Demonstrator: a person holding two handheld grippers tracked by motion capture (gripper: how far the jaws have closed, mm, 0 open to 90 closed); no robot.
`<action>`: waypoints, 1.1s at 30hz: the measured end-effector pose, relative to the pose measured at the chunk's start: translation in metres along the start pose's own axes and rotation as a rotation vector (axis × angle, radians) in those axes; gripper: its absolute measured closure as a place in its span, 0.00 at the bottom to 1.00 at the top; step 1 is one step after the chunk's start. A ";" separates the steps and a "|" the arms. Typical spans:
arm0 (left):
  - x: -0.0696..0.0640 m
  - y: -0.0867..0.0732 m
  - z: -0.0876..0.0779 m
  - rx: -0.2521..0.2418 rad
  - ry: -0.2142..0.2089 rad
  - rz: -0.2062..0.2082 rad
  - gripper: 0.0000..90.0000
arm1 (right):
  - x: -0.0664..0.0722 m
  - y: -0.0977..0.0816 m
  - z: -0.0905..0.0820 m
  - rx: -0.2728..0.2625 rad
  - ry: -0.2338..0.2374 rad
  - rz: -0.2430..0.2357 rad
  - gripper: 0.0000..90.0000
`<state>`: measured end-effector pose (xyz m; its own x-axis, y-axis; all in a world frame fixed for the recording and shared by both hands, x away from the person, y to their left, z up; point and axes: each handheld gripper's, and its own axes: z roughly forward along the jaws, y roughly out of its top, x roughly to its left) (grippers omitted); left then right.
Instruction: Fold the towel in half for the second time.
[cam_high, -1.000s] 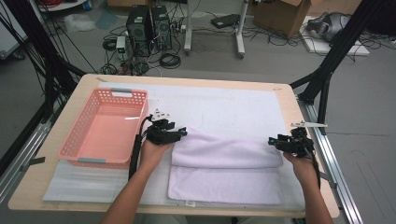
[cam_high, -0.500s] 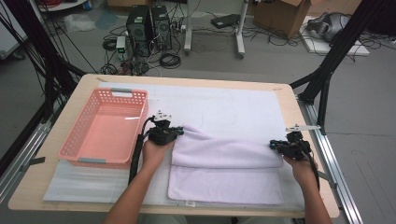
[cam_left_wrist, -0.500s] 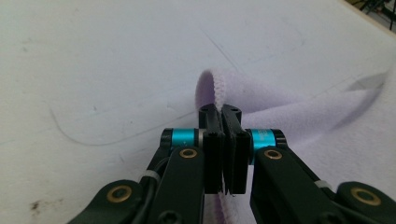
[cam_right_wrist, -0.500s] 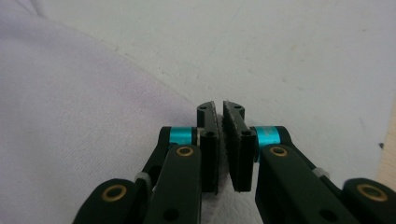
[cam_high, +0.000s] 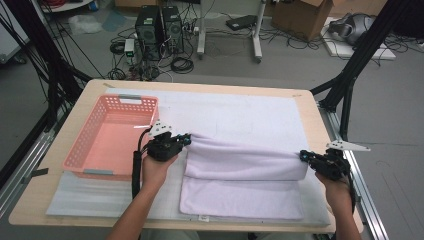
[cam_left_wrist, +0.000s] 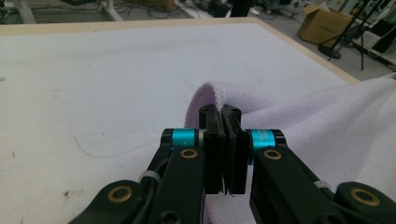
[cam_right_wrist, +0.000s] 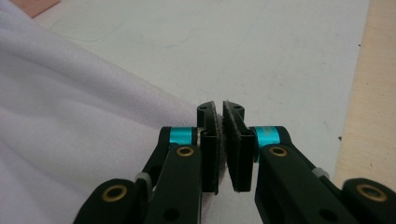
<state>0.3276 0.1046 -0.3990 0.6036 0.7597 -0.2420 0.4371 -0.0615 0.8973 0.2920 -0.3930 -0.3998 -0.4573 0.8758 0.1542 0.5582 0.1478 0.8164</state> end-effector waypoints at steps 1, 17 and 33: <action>-0.002 -0.001 -0.004 -0.003 -0.007 -0.003 0.97 | 0.002 -0.001 -0.004 -0.008 -0.002 -0.005 0.94; -0.037 -0.044 -0.065 -0.039 -0.046 -0.020 0.97 | 0.039 -0.042 -0.051 -0.095 0.029 -0.009 0.94; -0.068 -0.092 -0.099 -0.010 -0.018 -0.013 0.59 | 0.055 -0.090 -0.083 -0.047 0.023 0.038 0.66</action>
<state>0.1801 0.1234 -0.4289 0.6097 0.7486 -0.2604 0.4383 -0.0447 0.8977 0.1591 -0.3963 -0.4184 -0.4522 0.8696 0.1982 0.5429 0.0920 0.8348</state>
